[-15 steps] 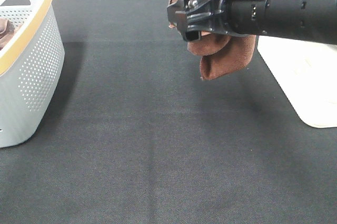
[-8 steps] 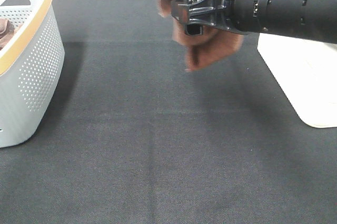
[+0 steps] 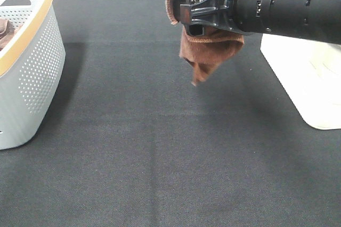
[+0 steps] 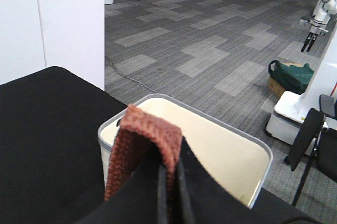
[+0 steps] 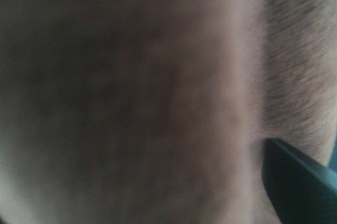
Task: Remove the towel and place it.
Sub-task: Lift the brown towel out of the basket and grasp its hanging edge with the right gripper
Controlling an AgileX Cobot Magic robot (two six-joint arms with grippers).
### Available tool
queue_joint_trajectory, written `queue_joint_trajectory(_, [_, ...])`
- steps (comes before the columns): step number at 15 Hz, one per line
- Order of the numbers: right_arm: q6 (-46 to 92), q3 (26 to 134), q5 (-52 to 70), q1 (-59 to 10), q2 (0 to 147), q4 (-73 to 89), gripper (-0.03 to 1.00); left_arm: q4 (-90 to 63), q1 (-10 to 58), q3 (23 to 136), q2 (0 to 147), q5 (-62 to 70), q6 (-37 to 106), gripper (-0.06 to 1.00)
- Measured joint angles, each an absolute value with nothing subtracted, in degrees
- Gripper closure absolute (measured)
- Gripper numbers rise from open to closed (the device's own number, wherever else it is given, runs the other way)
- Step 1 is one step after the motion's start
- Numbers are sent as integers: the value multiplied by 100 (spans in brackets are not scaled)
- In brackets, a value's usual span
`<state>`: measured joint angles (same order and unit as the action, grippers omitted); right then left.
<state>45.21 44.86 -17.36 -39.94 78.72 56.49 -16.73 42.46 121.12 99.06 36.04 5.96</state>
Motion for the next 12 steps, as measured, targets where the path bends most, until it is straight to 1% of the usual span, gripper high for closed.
queue_joint_trajectory(2, [4521, 4486, -1730, -3994, 7872, 5649, 13, -1358, 4246, 12112, 9906, 3604, 556, 94])
queue_joint_trajectory(5, [4521, 4486, -1684, -3994, 7872, 5649, 14, -521, 4246, 12112, 9906, 3615, 132, 94])
queue_joint_trajectory(8, [4521, 4486, -1679, -3994, 7872, 5649, 14, 710, 4246, 12112, 9878, 4022, -791, 94])
queue_joint_trajectory(11, [4521, 4486, -1673, -3994, 7872, 5649, 15, 1129, 4246, 12112, 9832, 4446, -1312, 94])
queue_joint_trajectory(12, [4521, 4486, -1656, -3994, 7872, 5644, 18, 1129, 4246, 12112, 9832, 4555, -1358, 94])
